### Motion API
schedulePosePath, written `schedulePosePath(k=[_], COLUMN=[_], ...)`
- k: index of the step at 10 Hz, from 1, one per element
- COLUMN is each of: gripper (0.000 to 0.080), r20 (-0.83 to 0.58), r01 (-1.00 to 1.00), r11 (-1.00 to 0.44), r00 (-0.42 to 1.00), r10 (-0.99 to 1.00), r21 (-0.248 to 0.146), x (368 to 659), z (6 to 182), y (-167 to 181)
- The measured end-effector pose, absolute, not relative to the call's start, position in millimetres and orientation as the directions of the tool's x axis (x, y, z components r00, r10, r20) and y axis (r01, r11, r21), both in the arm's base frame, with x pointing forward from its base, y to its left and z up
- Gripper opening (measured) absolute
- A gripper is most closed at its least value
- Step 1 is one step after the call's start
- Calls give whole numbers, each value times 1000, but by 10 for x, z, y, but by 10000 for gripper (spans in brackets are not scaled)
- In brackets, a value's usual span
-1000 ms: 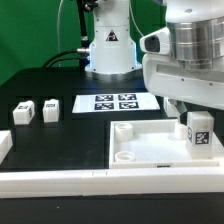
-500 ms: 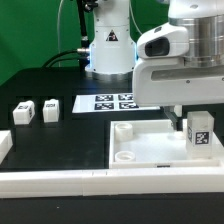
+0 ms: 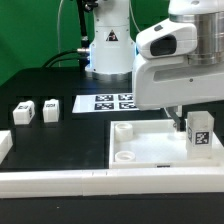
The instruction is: Assemble one leg
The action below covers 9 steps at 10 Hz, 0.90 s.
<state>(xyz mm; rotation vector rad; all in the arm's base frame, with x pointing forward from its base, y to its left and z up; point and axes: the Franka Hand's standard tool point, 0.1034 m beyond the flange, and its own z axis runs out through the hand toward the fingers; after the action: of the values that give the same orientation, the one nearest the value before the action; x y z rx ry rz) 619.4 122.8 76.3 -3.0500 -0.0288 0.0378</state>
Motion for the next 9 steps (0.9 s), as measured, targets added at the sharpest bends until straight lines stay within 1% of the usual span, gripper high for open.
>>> schedulePosePath(k=[1, 2, 7, 8, 9], gripper=[400, 304, 298, 298, 295], r20=[-24, -24, -25, -21, -35], r01=[18, 16, -13, -123, -277], r11=[-996, -996, -996, -987, -955], r00=[1000, 1000, 1000, 992, 961], r10=[20, 19, -11, -121, -274], r21=[-91, -89, -86, -101, -104], x=[6194, 6198, 6204, 6215, 6209], z=[763, 763, 756, 761, 756], y=[1228, 1210, 1142, 1117, 1113])
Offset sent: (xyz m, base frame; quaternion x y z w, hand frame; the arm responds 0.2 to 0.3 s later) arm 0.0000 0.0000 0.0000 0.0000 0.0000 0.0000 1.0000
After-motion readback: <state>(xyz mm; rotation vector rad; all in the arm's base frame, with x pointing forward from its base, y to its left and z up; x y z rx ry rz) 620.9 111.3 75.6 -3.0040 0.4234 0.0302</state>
